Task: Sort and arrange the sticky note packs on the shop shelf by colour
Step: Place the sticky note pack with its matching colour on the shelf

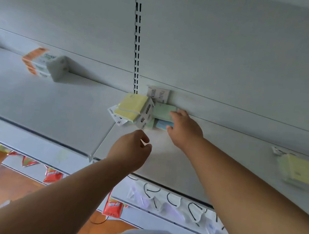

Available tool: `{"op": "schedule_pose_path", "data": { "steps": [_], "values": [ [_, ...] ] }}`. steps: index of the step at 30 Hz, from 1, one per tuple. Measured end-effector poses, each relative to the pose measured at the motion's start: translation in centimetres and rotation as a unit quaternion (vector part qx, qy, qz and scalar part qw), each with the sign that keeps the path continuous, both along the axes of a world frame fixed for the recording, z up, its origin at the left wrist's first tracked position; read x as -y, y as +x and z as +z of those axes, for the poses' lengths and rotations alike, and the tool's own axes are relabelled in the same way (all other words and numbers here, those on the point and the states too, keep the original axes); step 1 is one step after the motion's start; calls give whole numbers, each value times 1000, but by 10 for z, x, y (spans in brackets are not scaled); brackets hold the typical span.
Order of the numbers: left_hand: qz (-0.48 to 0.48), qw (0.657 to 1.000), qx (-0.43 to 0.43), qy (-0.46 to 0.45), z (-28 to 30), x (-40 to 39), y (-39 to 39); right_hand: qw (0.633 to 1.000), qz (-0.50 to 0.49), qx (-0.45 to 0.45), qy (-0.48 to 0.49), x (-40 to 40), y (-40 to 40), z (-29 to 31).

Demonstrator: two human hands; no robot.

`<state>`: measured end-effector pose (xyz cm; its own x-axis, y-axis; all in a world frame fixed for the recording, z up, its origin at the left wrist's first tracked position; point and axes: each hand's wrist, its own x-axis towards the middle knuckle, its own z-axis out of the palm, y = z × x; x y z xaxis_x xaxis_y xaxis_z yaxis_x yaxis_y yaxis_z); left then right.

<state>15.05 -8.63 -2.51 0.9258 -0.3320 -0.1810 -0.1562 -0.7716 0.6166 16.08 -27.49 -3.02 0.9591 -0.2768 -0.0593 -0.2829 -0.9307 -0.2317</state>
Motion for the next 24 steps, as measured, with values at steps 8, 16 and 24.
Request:
{"op": "schedule_pose_path", "data": {
  "steps": [8, 16, 24],
  "values": [
    [21, 985, -130, -112, -6, 5, 21, 987, 55, 4, -150, 0, 9, 4],
    [170, 813, -407, -381, 13, 34, 29, 975, 80, 184, -91, 21, -51, -18],
    [133, 846, -346, -382, 8, 73, -1, 919, -252, 246, 179, 16, -118, -6]
  ]
}}
